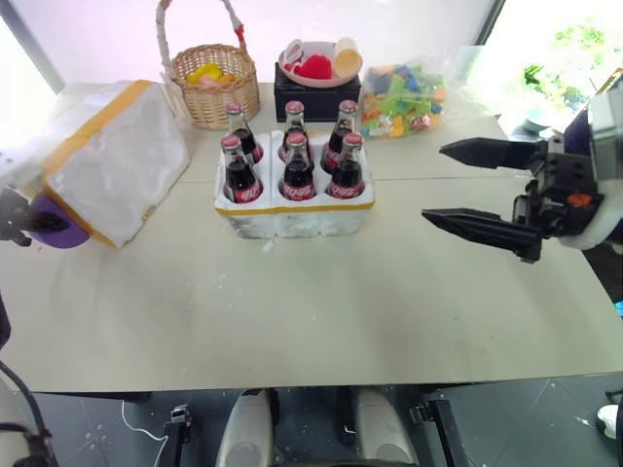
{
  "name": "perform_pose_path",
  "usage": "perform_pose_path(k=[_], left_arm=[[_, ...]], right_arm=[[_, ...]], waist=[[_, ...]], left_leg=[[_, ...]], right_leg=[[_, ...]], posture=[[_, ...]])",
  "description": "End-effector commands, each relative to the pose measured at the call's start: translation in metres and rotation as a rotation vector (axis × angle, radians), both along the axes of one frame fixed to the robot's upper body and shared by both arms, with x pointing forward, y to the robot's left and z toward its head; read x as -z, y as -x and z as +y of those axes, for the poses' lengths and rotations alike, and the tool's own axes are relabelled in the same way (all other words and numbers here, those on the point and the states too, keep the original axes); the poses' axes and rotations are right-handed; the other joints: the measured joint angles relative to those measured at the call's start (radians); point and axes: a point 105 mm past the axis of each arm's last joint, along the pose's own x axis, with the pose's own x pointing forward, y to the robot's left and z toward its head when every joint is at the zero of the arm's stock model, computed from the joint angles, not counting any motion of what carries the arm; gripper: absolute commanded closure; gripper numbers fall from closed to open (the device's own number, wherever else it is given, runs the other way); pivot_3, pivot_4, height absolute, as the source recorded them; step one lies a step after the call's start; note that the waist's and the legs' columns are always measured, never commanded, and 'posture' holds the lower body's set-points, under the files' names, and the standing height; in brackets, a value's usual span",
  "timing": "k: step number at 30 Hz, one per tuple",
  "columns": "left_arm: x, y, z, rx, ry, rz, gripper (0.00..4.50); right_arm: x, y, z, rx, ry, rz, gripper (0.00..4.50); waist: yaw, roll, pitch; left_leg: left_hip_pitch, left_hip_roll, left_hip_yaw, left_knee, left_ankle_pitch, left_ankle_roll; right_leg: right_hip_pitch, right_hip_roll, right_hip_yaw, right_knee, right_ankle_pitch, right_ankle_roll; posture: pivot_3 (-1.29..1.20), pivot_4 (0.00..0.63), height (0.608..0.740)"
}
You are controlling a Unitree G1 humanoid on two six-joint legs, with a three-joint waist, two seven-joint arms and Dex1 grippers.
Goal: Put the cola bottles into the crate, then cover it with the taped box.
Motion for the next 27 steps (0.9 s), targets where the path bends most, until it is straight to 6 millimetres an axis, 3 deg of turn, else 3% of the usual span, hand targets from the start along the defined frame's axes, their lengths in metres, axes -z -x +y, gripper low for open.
perform_pose_path(k=[1, 6, 12, 17, 22, 24, 27], left_arm=[[-0.008, 0.002, 0.004, -0.013, 0.011, -0.042, 4.17], [-0.023, -0.009, 0.004, -0.004, -0.020, -0.185, 4.17], [-0.075, -0.038, -0.007, 0.072, -0.241, -0.533, 4.17], [-0.119, -0.064, -0.057, 0.247, -0.374, -0.846, 4.17], [-0.152, -0.072, -0.125, 0.418, -0.509, -1.071, 4.17], [-0.159, -0.068, -0.145, 0.485, -0.629, -1.122, 4.17], [-0.152, -0.061, -0.168, 0.602, -0.836, -1.119, 4.17]], right_arm=[[-0.007, 0.006, 0.002, -0.039, 0.000, -0.007, 0.00], [-0.006, -0.001, 0.001, 0.004, 0.011, -0.037, 0.00], [-0.002, 0.000, -0.001, 0.014, -0.007, -0.017, 0.00], [0.001, 0.000, 0.002, 0.017, -0.034, 0.000, 0.00], [0.005, -0.004, 0.007, 0.009, -0.054, 0.021, 0.00], [0.006, -0.005, 0.009, 0.002, -0.057, 0.026, 0.00], [0.006, -0.008, 0.010, 0.001, -0.064, 0.029, 0.00]], waist=[[0.000, 0.000, 0.000], [0.000, 0.000, 0.000], [0.003, -0.001, 0.000], [0.007, -0.001, -0.001], [-0.001, -0.001, -0.001], [-0.003, -0.001, -0.001], [-0.007, -0.001, -0.001]], left_leg=[[0.000, 0.000, 0.000, 0.000, 0.000, 0.000], [0.000, 0.000, 0.000, 0.000, 0.000, 0.000], [0.000, 0.000, 0.000, 0.001, 0.000, 0.000], [0.000, -0.001, -0.001, 0.003, 0.000, 0.000], [0.000, -0.001, -0.001, 0.004, 0.000, 0.000], [0.000, -0.001, -0.001, 0.004, 0.000, 0.000], [0.001, -0.001, 0.000, 0.003, 0.000, 0.000]], right_leg=[[0.000, 0.000, 0.000, 0.000, 0.000, 0.000], [0.000, 0.000, 0.000, 0.000, 0.000, 0.000], [0.001, 0.000, 0.000, 0.000, 0.000, 0.000], [0.002, 0.000, 0.000, 0.000, 0.001, 0.002], [0.003, 0.000, 0.001, 0.000, 0.003, 0.005], [0.003, 0.000, 0.001, 0.001, 0.003, 0.005], [0.003, 0.000, 0.002, 0.001, 0.003, 0.006]], posture=[[0.00, 0.150, 0.740], [0.00, 0.150, 0.740], [0.00, 0.150, 0.740], [0.00, 0.150, 0.740], [0.00, 0.150, 0.740], [0.00, 0.150, 0.740], [0.00, 0.150, 0.740]])
